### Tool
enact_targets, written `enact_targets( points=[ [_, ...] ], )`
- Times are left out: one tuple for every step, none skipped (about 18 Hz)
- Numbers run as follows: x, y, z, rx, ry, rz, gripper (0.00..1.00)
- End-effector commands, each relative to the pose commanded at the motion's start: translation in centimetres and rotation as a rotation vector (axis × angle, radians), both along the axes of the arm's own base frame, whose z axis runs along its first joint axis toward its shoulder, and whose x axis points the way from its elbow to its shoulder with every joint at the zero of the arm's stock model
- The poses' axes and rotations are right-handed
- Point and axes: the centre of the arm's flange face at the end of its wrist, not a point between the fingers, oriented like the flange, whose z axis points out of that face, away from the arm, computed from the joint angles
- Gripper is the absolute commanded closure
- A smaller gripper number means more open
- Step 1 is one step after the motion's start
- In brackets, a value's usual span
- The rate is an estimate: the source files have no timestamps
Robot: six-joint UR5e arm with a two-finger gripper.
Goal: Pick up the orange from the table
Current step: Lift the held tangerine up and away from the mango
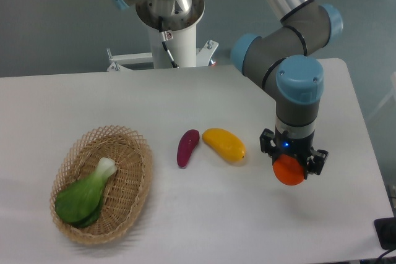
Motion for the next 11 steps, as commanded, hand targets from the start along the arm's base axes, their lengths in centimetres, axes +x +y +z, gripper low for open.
enact_targets(
  points=[
    [0.09,-0.04,-0.02,-0.003,-0.009,0.0,0.48],
    [0.15,-0.15,-0.05,-0.013,-0.014,0.001,0.48],
    [0.17,-0.18,-0.12,-0.015,-0.014,0.002,0.48],
    [0.17,-0.19,-0.12,-0.017,-0.013,0.002,0.48],
    [0.21,-0.12,-0.22,-0.019,-0.014,0.001,0.48],
    [0.22,-0.16,-0.3,-0.022,-0.014,0.001,0.48],
    [0.3,-0.22,-0.52,-0.026,-0.017,0.002,0.48],
    [0.44,-0.21,-0.57,-0.027,-0.018,0.002,0.48],
    [0.48,-0.21,-0.64,-0.027,-0.019,0.0,0.48],
    [0.47,-0.22,-0.64,-0.028,-0.019,0.002,0.48],
    [0.49,-0.24,-0.7,-0.028,-0.019,0.002,0.48]
  ],
)
